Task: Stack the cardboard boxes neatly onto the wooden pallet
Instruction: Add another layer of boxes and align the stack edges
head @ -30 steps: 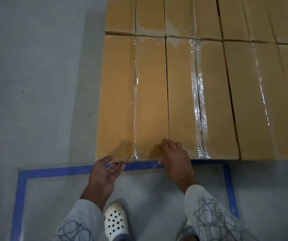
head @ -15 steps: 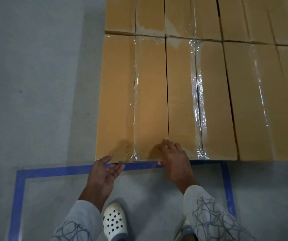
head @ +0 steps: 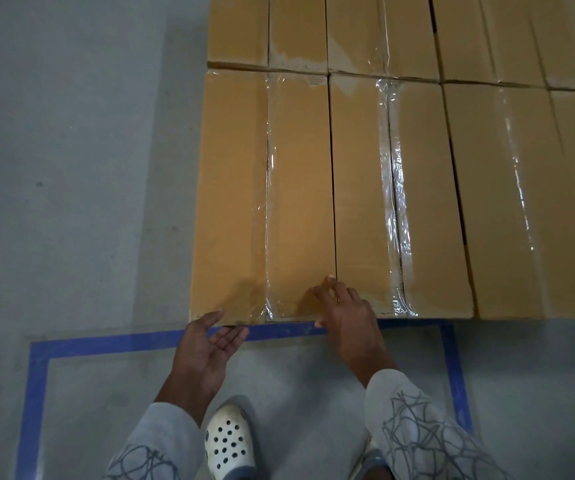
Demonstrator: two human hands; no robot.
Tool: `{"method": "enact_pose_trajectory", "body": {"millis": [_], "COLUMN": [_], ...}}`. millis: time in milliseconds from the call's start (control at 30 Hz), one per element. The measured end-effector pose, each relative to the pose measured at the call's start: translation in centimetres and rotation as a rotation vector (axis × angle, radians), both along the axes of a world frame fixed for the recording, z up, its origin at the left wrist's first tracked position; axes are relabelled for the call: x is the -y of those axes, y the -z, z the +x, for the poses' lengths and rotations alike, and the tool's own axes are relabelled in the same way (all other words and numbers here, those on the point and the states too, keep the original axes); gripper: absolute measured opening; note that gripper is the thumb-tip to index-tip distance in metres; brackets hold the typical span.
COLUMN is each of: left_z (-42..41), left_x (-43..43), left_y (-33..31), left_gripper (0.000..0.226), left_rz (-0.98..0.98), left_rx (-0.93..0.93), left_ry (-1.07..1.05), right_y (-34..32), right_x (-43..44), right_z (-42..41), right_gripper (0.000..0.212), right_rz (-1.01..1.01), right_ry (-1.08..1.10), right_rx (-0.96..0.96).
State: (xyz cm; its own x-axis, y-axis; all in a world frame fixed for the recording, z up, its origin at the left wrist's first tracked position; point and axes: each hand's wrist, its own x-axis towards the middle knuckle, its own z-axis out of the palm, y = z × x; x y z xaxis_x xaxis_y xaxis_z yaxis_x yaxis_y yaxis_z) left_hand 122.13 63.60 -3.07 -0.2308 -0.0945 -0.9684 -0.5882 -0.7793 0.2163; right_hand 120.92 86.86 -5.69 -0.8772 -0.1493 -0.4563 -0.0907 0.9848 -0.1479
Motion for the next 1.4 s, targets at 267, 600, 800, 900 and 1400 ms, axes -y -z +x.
{"method": "enact_pose_trajectory", "body": {"millis": [267, 600, 800, 900, 1400], "left_z": [0.3, -0.4, -15.9, -23.7, -48.7], "left_x": [0.1, -0.8, -0.4, -0.3, 1.1], "left_y": [0.1, -4.0, -6.6, -6.2, 0.5], "left_gripper": [0.01, 0.013, 0.04, 0.051, 0.09], "left_rz": [-0.006, -0.291, -0.685, -0.89, -1.188], "left_rx": [-0.025, -0.082, -0.409, -0.596, -1.384], "left_ry": [0.035, 0.698, 1.317, 1.542, 2.495], "right_y": [-0.1, -2.4, -3.7, -3.5, -4.8], "right_x": [0.1, 3.0, 7.6, 9.7, 14.6], "right_z": [-0.1, 0.3, -3.8, -8.5, -34.3], "right_gripper": [0.079, 0.078, 0.077, 0.067, 0.069], "right_rz": [-0.005, -0.163, -0.22, -0.308, -0.348], "right_ry": [0.042, 0.37, 0.718, 0.855, 1.217], "right_rx": [0.01, 0.233, 0.097, 0.011, -0.126]}}
